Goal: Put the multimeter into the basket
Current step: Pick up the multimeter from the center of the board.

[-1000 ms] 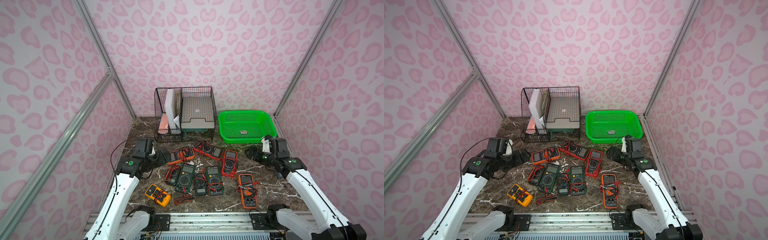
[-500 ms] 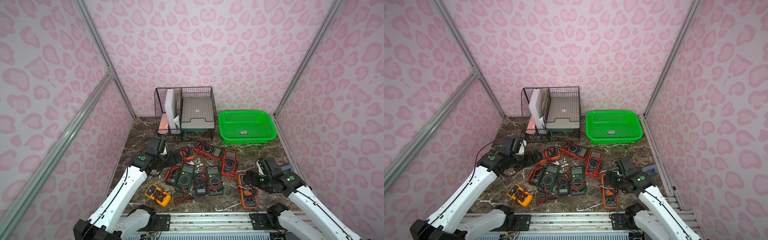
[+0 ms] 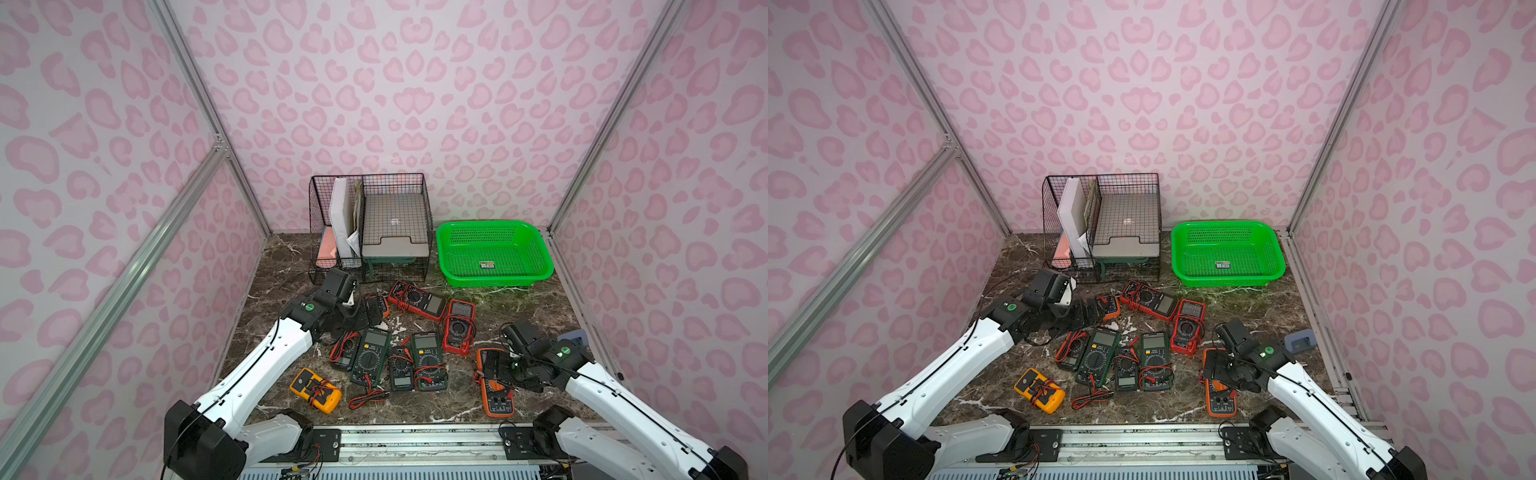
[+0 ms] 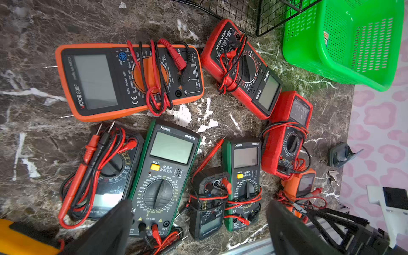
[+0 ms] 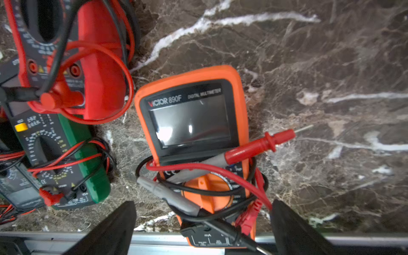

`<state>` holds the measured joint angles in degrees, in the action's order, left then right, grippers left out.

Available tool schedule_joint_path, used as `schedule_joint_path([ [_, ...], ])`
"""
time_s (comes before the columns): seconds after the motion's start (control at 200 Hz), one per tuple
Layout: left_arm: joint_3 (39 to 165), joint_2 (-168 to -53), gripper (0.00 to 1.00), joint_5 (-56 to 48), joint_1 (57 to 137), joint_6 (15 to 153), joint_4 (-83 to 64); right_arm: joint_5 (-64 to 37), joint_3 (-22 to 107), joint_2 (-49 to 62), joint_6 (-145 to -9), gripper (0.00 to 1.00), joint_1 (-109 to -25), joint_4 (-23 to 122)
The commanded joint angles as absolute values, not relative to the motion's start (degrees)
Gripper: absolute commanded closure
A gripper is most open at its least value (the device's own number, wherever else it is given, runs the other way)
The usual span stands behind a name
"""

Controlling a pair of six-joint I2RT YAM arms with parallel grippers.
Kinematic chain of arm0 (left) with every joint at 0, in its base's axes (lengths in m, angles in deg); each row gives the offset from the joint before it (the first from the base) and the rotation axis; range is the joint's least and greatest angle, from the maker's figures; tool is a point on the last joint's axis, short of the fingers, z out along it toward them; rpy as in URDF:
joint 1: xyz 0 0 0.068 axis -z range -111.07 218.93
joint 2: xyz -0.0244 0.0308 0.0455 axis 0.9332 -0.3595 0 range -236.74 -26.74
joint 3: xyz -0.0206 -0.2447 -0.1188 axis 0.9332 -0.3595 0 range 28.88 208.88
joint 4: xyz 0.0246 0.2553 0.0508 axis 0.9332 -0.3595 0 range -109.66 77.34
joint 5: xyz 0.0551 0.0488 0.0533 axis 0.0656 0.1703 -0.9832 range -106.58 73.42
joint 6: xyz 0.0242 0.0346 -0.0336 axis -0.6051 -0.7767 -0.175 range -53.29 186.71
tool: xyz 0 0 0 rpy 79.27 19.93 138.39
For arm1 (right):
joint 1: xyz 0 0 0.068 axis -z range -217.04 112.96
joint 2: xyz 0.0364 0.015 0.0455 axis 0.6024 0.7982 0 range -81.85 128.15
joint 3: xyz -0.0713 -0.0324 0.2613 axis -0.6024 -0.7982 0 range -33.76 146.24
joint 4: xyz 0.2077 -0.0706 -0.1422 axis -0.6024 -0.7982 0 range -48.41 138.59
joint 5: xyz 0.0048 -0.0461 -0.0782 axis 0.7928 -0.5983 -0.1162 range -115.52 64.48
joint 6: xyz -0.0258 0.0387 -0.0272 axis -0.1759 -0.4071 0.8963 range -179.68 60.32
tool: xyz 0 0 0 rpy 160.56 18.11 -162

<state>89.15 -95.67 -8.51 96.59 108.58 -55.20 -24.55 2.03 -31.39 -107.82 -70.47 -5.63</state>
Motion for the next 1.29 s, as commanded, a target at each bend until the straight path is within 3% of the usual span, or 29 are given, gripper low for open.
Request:
schedule_joint_path([
  [0.0, 89.19, -96.0, 0.01, -8.5, 96.79, 108.9, -53.32, -25.83, 1.02, -30.57, -109.82, 0.0, -71.0, -4.9],
  [0.515, 90.62, -99.22, 0.02, -7.55, 96.89, 107.67, -52.74, -24.47, -0.85, -25.24, -109.71, 0.01, -72.63, 2.66],
  [1.29, 91.07, -101.06, 0.01, -5.01, 97.06, 107.1, -51.91, -22.0, -2.08, -30.2, -115.18, 0.0, -77.9, -4.28],
])
